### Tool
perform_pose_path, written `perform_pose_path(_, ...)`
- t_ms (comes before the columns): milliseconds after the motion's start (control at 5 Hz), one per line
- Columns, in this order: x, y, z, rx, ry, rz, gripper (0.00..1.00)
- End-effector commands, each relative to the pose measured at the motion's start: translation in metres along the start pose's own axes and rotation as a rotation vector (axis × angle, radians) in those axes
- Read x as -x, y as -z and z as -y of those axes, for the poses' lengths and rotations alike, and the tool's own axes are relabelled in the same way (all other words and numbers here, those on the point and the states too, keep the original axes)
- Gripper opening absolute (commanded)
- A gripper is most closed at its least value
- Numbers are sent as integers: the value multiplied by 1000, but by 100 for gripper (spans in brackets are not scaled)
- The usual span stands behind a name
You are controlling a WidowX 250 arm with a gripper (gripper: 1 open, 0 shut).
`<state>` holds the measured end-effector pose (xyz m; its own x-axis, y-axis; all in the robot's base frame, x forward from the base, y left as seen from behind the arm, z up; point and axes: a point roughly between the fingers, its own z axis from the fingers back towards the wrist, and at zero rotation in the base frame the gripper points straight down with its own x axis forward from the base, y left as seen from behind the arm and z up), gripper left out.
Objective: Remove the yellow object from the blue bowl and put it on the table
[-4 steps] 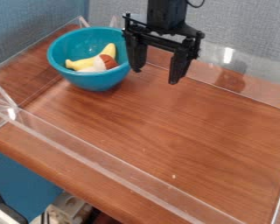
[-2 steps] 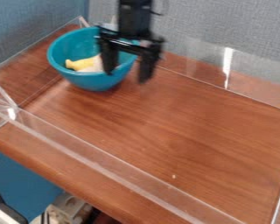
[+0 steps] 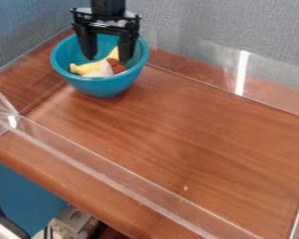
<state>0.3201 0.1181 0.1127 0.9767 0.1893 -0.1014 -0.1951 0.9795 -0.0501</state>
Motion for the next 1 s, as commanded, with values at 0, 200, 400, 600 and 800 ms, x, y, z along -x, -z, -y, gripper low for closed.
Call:
perform_pose_path(0, -13, -10, -15, -8, 11, 61, 100)
perform_pose_path(200, -22, -1, -24, -4, 31, 61, 100)
perform_pose_path(400, -29, 7, -32, -3, 58, 62, 100)
perform_pose_path(600, -42, 6, -39, 5, 35, 71, 100)
perform_pose_path(800, -51, 8, -43, 12, 28, 75, 100)
